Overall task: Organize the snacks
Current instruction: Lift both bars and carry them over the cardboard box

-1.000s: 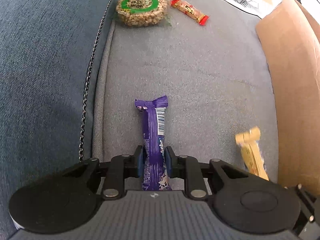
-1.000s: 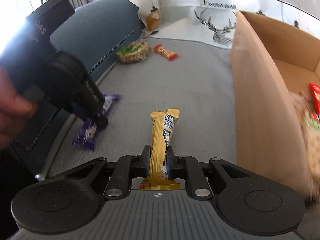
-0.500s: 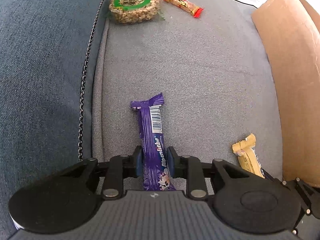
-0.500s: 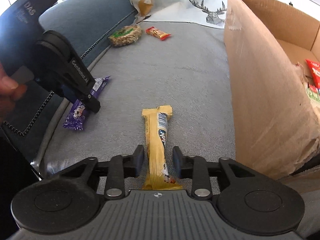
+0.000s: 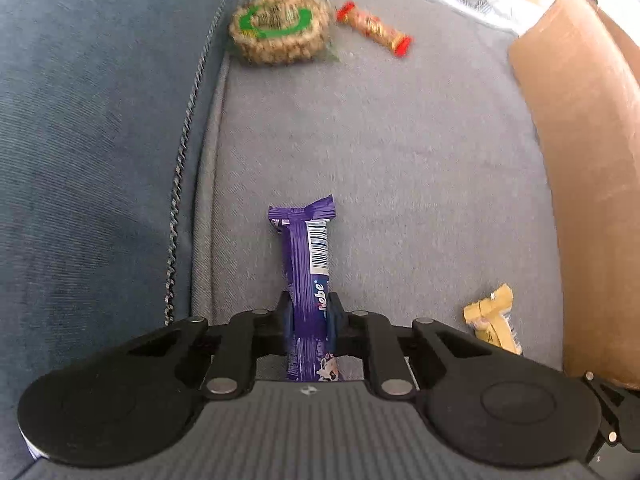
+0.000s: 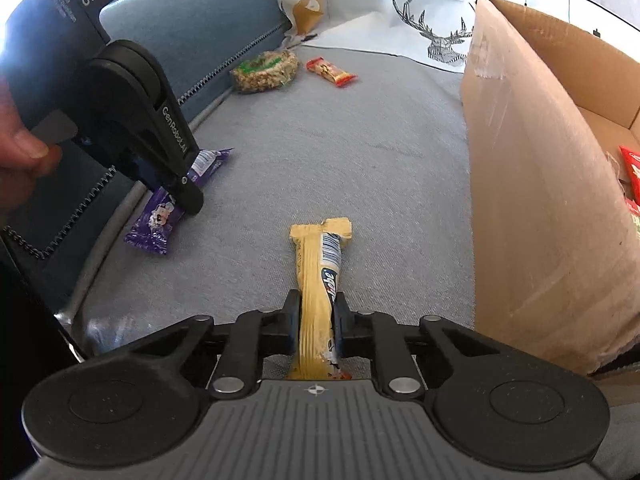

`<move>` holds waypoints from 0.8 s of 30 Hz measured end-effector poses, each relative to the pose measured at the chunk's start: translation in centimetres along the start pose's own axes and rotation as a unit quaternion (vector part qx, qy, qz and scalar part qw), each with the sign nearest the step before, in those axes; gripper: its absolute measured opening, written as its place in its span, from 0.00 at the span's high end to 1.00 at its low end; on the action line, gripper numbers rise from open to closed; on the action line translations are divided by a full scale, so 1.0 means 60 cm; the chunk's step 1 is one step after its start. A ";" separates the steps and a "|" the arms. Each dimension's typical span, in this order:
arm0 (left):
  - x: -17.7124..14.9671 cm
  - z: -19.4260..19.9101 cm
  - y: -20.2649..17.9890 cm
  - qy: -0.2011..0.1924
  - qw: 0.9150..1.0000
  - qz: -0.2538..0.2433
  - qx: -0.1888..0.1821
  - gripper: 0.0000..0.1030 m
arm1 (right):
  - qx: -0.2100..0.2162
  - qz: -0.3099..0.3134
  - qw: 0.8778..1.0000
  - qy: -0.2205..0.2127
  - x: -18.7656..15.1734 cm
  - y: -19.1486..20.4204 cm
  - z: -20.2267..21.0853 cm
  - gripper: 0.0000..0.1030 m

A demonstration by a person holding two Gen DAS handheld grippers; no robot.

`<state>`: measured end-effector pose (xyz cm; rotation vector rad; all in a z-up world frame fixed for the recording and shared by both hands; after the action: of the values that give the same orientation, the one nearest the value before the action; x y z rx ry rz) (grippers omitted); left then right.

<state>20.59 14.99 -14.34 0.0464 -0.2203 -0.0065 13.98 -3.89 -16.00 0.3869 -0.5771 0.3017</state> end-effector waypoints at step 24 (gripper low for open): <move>0.009 0.136 0.004 -0.202 0.978 0.030 0.035 0.83 | 0.012 -0.054 0.966 -0.254 0.190 -0.169 0.302 0.85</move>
<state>19.33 14.86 -6.26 0.1078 -0.6283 0.0532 18.48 -18.83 1.83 0.5225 -1.0528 0.1010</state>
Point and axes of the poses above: each gripper's, at about its wrist camera, not at the fingertips, and z roughly against the way its jaws point, y to its left, x to its top, the point moved 7 cm from there along -z, roughly the way its jaws point, and after that the axes turned 14 degrees about -z, right-handed, at the moved point
